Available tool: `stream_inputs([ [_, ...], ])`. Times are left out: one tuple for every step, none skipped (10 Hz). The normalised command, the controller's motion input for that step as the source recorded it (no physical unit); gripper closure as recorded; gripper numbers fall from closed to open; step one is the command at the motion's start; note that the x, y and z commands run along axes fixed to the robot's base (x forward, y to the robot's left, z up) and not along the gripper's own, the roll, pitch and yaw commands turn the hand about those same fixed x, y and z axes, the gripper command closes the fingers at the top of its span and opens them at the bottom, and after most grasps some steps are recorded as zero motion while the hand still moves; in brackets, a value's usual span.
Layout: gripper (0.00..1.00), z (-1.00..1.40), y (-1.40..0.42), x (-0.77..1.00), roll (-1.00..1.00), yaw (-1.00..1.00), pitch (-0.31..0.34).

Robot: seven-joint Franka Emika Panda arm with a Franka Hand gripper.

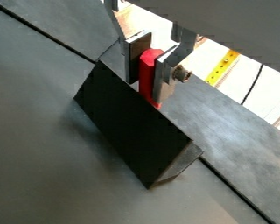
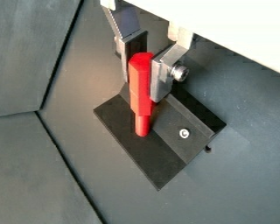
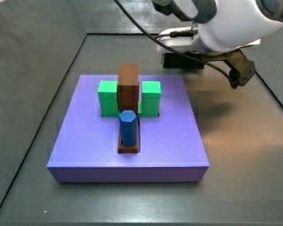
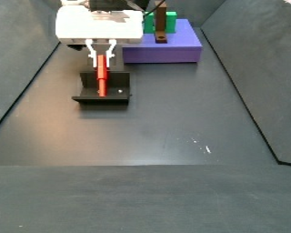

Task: Pick up the red object. Move up. Place the red object on the fixture. Regrasp the red object. Move to above the board. Insert the red object.
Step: Regrasp the red object, then move to above the board.

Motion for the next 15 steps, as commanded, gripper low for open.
stream_inputs([
  [1.0,0.0,0.0,0.0,0.0,0.0,0.0],
  [1.0,0.0,0.0,0.0,0.0,0.0,0.0],
  [1.0,0.0,0.0,0.0,0.0,0.0,0.0],
  [1.0,0.0,0.0,0.0,0.0,0.0,0.0],
  [1.0,0.0,0.0,0.0,0.0,0.0,0.0],
  [1.0,0.0,0.0,0.0,0.0,0.0,0.0],
  [1.0,0.0,0.0,0.0,0.0,0.0,0.0],
  [1.0,0.0,0.0,0.0,0.0,0.0,0.0],
  [1.0,0.0,0.0,0.0,0.0,0.0,0.0],
  [1.0,0.0,0.0,0.0,0.0,0.0,0.0],
  [1.0,0.0,0.0,0.0,0.0,0.0,0.0],
  [1.0,0.0,0.0,0.0,0.0,0.0,0.0],
  [1.0,0.0,0.0,0.0,0.0,0.0,0.0],
  [1.0,1.4,0.0,0.0,0.0,0.0,0.0],
  [1.0,1.4,0.02,-0.03,-0.01,-0.11,0.035],
])
